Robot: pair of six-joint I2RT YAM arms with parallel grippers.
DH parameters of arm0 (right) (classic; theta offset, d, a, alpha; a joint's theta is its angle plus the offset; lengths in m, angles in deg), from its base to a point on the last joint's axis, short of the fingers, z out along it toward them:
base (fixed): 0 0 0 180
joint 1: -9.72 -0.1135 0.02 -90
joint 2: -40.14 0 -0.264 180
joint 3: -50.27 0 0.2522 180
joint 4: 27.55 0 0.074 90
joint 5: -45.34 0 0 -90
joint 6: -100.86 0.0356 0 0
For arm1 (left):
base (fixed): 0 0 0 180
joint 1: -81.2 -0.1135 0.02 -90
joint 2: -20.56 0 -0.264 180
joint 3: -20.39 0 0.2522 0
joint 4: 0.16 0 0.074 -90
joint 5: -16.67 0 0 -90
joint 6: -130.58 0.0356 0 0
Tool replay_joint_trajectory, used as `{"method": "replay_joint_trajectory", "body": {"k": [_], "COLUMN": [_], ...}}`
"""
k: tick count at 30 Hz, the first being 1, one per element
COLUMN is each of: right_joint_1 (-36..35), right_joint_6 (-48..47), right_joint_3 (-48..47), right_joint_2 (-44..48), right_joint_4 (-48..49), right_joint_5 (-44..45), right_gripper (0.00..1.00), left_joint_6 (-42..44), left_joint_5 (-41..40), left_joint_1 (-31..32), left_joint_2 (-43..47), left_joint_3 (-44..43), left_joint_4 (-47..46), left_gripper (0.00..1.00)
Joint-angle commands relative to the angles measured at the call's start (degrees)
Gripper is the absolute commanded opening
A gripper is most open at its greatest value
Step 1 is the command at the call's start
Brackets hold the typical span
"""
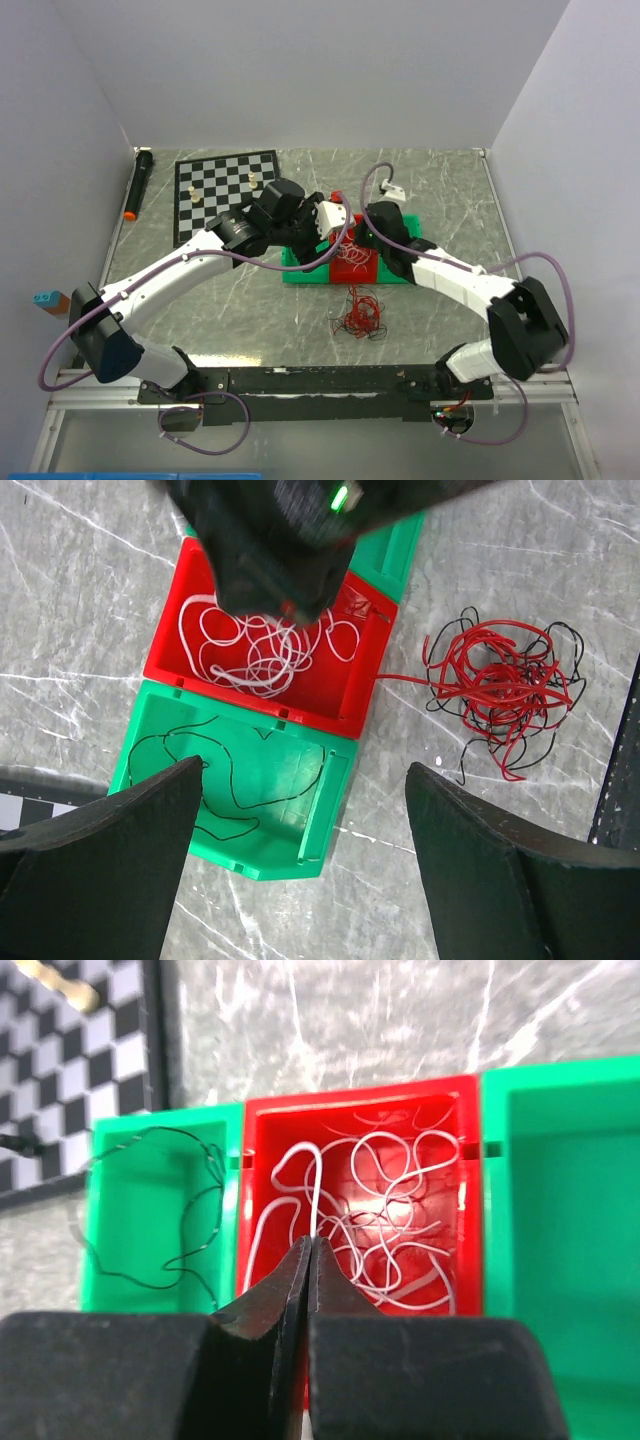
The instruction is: Untangle the cables
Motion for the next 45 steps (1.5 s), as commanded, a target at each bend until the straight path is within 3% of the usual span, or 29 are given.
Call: {"method": "replay_joint_trajectory", "body": {"k": [1,6,13,15,20,23,29,33,39,45], "right_joint_1": [-1.7,-2.5,-2.5,-2.3,-2.2,-2.2,-2.1,-1.7,-0.6,-0.6], "right_joint_6": [0.9,2.5,3.7,3.9,3.3,3.2,3.2,4.1,7.8,10.7], "right_joint_3": [-3.9,-6.4,-9.4,-10.1,-5.5,-3.8,1.2,4.9,13.4,19.5], "right_joint_2": [-6.3,-12.9,-15.5,-13.7,-0.6,6.0,17.8,24.9,36.3,39.4], "right_joint_4": [-0.3,-2.2,-5.5,-7.4,-4.4,-5.1,-10.0,-15.1,-21.0,-21.8], "right_joint_5": [2.0,2.9,2.9,2.0,-1.8,-3.3,-3.3,-1.8,-1.1,-5.0], "right_gripper": [0.00,0.00,0.00,0.09,0.44,0.55,0.57,0.56,0.55,0.54], "left_joint_6": [0.3,0.2,-0.5,-1.1,-2.1,-2.0,1.2,9.6,19.9,22.5], "left_joint_5": [0.1,0.3,1.0,1.7,4.5,6.0,9.1,10.7,8.0,9.6], "left_joint_1": [0.0,0.1,0.0,0.1,0.1,0.1,1.1,4.4,8.6,9.1], "left_joint_2": [1.6,1.7,2.0,2.4,3.3,4.0,2.6,0.0,-6.6,-14.7], "left_joint_3": [-2.0,-2.1,-1.5,-0.9,2.2,4.3,3.2,1.8,0.3,-5.9], "left_joint_4": [-1.4,-1.4,-1.5,-1.0,0.1,-0.3,2.1,4.1,-0.3,-1.0], "left_gripper": [0.87,0.87,0.87,0.87,0.88,0.88,0.89,0.91,0.93,0.92]}}
